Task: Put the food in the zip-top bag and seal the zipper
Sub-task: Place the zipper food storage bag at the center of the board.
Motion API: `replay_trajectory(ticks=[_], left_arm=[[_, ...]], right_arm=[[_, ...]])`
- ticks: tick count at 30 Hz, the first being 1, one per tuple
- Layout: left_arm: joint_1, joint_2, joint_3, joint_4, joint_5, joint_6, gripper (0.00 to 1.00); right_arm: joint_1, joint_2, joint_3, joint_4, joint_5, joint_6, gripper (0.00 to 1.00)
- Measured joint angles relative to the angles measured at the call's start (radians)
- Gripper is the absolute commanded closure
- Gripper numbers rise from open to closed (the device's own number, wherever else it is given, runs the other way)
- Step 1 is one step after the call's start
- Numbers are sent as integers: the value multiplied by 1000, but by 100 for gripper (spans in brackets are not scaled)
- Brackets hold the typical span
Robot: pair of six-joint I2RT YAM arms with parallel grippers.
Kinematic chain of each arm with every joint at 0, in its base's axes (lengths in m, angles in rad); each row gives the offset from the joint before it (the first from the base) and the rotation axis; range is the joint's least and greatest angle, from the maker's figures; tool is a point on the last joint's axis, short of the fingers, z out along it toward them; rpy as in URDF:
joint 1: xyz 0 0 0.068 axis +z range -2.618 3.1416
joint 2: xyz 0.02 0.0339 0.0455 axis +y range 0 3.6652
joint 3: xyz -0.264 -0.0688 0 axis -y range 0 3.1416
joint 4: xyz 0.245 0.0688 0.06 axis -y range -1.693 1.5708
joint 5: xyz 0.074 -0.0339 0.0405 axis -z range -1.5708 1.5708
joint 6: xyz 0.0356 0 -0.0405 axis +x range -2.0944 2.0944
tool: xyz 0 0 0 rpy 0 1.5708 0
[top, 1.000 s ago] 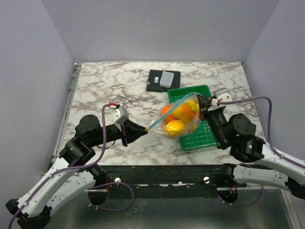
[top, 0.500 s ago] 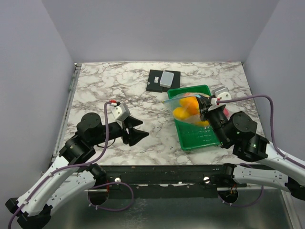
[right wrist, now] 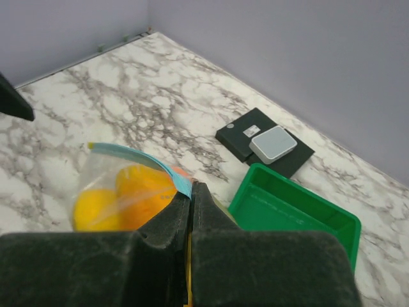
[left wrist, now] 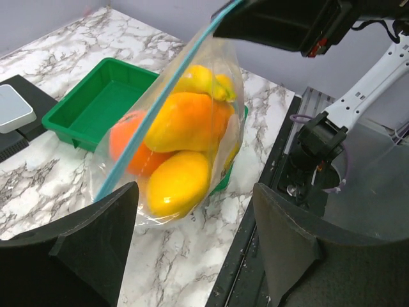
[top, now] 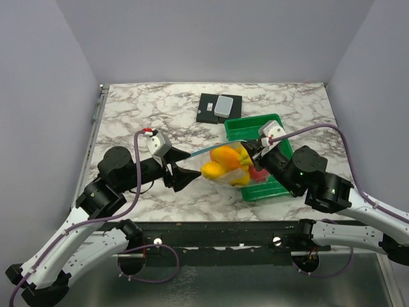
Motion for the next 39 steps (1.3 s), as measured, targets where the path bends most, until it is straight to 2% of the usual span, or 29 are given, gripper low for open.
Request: replay_trajectory(ticks=[11, 16, 28, 39], left_arm=[[0, 34, 20, 38, 5, 7, 11], [0, 46, 20, 69, 35, 10, 8], [0, 47, 0, 119, 117, 11, 8], [0, 85, -52, 130, 174, 28, 13]], right_arm=[[0, 56, 55, -79, -244, 61, 99], [0, 79, 72, -89, -328, 85, 99], [0, 117, 75, -87, -518, 135, 99], [0, 136, 111, -88, -598, 166, 99]])
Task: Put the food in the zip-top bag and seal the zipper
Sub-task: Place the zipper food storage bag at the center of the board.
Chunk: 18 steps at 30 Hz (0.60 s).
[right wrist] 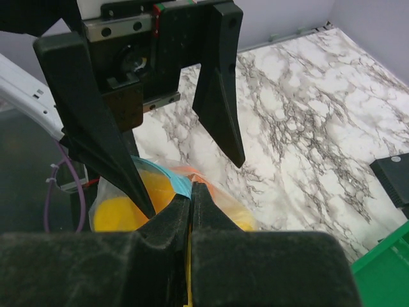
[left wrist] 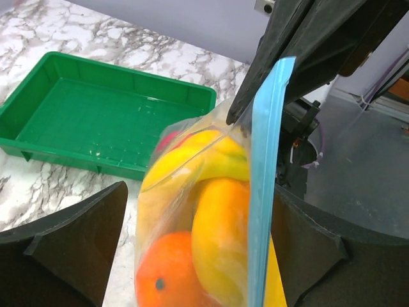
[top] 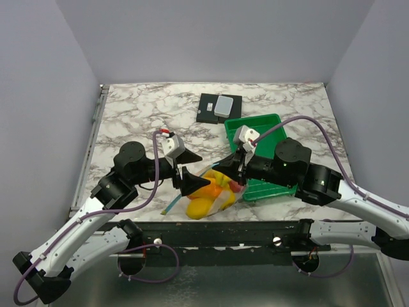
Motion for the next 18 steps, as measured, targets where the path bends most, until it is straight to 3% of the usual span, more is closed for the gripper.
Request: replay_trajectory(ticks=[6, 18], left_arm=[[0, 6, -11, 2, 17, 1, 27], [0, 25, -25, 16, 48, 15, 97]], right_arm=[[0, 27, 28, 0, -11, 27, 99], [0, 50, 29, -2, -23, 50, 100]])
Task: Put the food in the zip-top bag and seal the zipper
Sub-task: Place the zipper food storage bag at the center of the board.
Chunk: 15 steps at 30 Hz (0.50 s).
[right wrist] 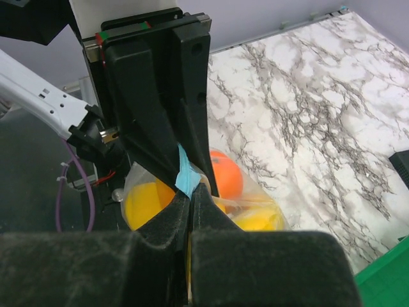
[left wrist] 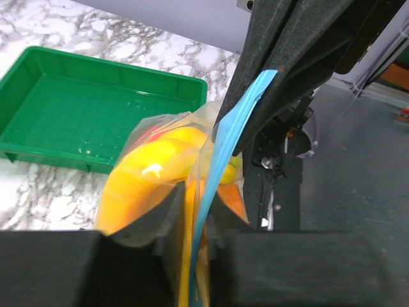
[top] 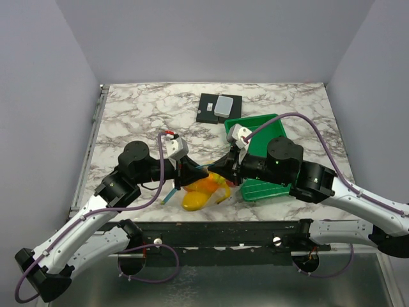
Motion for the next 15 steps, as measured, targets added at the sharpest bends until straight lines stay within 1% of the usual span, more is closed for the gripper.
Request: replay_trajectory(ticks=[1, 9, 10, 13, 15], left_arm=[[0, 3, 0, 3, 5, 2, 100], [0, 5, -1, 9, 6, 5, 100], [0, 0, -1, 7, 2, 5, 100], [0, -7, -1, 6, -14, 6, 100], [0, -9, -1, -1, -31, 6, 100]], right_arm=[[0, 0, 0, 0, 0, 0, 99], [0, 0, 0, -6, -1, 6, 99], [0, 0, 0, -6, -1, 6, 98], [0, -2, 0, -5, 7, 10, 86], [0, -6, 0, -2, 27, 15, 75]])
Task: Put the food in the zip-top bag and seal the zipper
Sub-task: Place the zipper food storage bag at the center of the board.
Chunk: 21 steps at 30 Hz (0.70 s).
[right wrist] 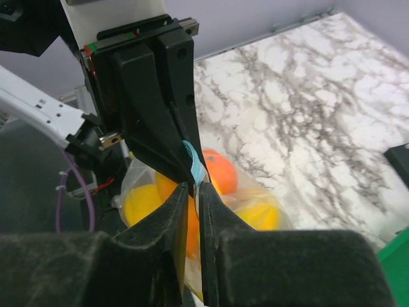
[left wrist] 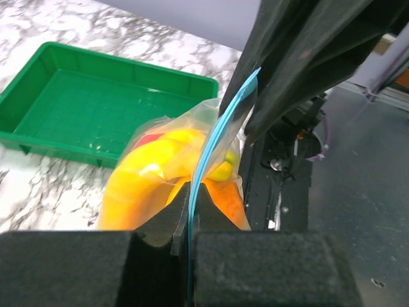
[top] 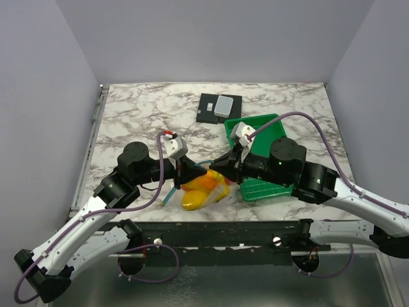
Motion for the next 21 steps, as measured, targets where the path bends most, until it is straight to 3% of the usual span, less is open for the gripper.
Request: replay_trajectory(ticks=[6, 13, 21], left_arm=[[0, 0, 0, -50, -105, 10, 100], [0, 0, 38, -99, -295, 48, 100], [0, 35, 116, -111, -611, 153, 100]], right_arm=[[0, -49, 0, 2, 122, 13, 56], [0, -107, -21, 2, 251, 21, 52], [0, -116, -82, 2, 306, 27, 51]])
